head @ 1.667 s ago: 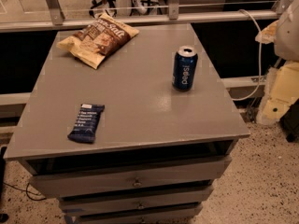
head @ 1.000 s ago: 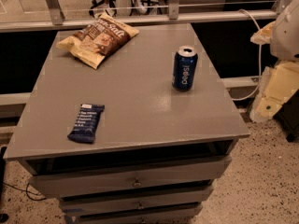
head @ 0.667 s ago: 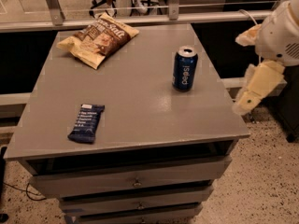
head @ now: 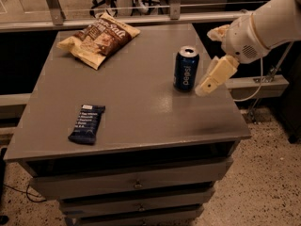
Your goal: Move pepsi can near brown chip bag
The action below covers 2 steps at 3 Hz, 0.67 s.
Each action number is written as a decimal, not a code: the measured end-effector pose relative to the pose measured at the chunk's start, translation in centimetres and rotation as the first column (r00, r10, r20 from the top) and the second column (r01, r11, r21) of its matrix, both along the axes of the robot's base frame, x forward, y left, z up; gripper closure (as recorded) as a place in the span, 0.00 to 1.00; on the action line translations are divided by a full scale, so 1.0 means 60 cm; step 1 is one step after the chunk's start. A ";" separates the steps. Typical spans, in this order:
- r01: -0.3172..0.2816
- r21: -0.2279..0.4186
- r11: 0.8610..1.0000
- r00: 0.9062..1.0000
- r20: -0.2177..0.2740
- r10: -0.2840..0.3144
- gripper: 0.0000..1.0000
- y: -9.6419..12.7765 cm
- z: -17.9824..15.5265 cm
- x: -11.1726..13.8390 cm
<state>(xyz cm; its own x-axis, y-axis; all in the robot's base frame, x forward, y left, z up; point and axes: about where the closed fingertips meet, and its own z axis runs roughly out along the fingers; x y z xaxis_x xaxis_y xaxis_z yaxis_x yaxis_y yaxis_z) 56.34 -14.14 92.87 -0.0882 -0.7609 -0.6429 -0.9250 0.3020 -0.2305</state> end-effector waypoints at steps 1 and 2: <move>0.023 0.093 0.995 0.999 0.038 -0.027 0.00 0.018 -0.015 0.057; 0.069 0.187 0.980 0.997 0.033 -0.077 0.00 0.023 -0.039 0.105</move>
Offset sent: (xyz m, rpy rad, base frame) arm 0.0996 0.0102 -0.0394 0.3048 -0.0425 -0.1434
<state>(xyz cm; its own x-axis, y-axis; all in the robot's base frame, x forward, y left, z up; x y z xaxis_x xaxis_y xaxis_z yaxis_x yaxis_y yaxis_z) 62.63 -12.77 90.54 -0.1108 -0.6205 -0.7763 -0.8901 0.4094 -0.2002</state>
